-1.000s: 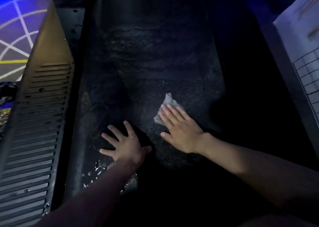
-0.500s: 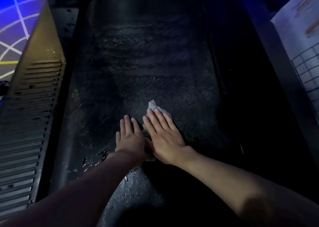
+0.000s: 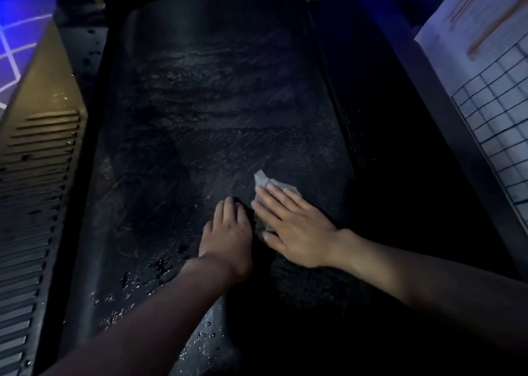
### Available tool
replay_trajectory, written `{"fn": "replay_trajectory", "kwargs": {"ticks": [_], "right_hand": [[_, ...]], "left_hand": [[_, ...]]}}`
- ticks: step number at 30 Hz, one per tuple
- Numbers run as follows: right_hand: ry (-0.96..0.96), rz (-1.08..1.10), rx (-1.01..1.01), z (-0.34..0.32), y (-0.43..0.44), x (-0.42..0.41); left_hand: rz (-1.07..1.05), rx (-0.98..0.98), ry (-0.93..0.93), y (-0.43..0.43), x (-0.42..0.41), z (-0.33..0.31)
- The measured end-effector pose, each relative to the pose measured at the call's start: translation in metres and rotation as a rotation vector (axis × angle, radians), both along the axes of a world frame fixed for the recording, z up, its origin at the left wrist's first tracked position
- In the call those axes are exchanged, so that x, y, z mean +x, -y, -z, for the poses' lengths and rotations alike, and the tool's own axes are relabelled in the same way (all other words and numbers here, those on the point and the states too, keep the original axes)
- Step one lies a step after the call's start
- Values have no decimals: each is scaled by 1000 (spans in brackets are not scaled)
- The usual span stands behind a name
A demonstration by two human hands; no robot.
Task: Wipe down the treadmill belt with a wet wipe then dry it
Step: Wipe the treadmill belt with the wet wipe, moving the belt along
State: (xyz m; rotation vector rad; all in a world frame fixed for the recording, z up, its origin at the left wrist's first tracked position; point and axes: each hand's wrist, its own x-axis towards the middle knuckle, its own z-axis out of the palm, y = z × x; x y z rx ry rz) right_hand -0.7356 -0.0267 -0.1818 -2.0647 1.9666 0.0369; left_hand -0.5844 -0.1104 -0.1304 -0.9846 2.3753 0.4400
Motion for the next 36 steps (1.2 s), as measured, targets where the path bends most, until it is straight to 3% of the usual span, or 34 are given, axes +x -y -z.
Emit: {"fn": "replay_trajectory", "kwargs": {"ticks": [4, 8, 11, 15, 18, 22, 26, 30, 34, 36], "right_hand": [[64, 245, 60, -6, 5, -23], [122, 222, 32, -16, -21, 11], [214, 407, 18, -20, 1, 10], [60, 347, 8, -6, 10, -10], [52, 439, 13, -3, 1, -32], [19, 213, -22, 1, -31, -29], [34, 495, -48, 0, -22, -54], [2, 316, -16, 6, -52, -41], [34, 656, -18, 6, -41, -50], [35, 572, -60, 8, -48, -37]], "left_hand": [[-96, 104, 107, -15, -15, 1], [-145, 62, 121, -25, -28, 5], [-146, 75, 117, -26, -32, 7], [-138, 62, 95, -25, -26, 7], [-134, 60, 70, -25, -21, 8], [-140, 53, 55, -26, -21, 7], [-130, 51, 34, -26, -19, 9], [-128, 44, 24, -24, -16, 9], [-131, 42, 24, -26, -16, 9], [-135, 32, 1, -26, -14, 9]]}}
